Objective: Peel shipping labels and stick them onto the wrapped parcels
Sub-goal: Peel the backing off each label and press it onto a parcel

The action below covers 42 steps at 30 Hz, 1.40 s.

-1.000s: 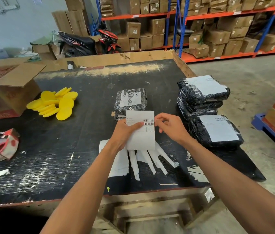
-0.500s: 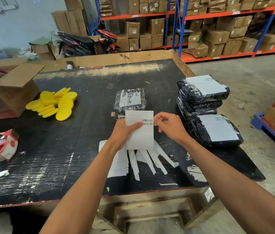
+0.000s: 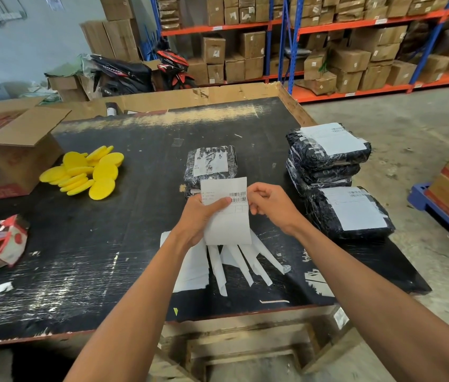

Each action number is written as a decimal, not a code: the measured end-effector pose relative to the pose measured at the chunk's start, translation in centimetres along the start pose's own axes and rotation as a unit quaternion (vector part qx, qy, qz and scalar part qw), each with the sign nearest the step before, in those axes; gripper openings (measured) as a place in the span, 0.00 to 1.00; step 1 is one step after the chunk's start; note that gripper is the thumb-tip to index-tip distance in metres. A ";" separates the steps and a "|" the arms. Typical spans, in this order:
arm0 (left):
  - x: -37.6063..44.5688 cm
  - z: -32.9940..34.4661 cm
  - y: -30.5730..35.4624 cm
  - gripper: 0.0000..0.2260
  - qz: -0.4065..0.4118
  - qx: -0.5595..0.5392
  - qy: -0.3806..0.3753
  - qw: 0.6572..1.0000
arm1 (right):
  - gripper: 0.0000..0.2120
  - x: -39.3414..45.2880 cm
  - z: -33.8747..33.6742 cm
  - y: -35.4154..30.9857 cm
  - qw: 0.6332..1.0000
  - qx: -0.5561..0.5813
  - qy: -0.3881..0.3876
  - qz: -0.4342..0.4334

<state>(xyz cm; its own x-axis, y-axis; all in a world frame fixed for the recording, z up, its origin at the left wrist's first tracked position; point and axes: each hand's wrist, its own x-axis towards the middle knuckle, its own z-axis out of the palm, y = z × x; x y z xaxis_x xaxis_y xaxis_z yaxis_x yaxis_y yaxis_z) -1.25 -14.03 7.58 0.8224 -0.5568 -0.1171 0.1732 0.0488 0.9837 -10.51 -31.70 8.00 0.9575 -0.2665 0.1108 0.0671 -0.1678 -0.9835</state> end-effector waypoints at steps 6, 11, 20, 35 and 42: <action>0.1 -0.2 0.2 0.11 0.013 0.015 0.020 1.000 | 0.05 0.0 -0.2 0.3 0.995 -0.079 0.054 -0.034; 0.3 -0.3 0.2 0.09 0.014 0.029 0.023 0.999 | 0.05 0.1 -0.2 0.3 0.992 -0.101 0.054 -0.043; 0.2 -0.1 0.4 0.08 0.013 0.039 0.018 0.999 | 0.06 0.2 -0.3 0.2 0.995 -0.076 0.053 -0.036; 0.4 -0.2 0.7 0.08 0.015 0.049 0.020 0.999 | 0.06 0.5 -0.1 0.2 0.993 -0.096 0.060 -0.043; 0.3 -0.2 0.8 0.09 0.019 0.055 0.021 0.998 | 0.05 0.5 0.0 0.0 0.992 -0.100 0.063 -0.050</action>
<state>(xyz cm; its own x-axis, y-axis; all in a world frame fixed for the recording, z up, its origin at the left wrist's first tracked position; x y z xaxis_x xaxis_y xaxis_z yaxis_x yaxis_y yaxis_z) -0.71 -14.00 8.26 0.8495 -0.5211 -0.0829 0.0826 -0.0238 0.9963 -10.04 -31.84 8.03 0.9055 -0.3535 0.2347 0.0904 -0.3798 -0.9207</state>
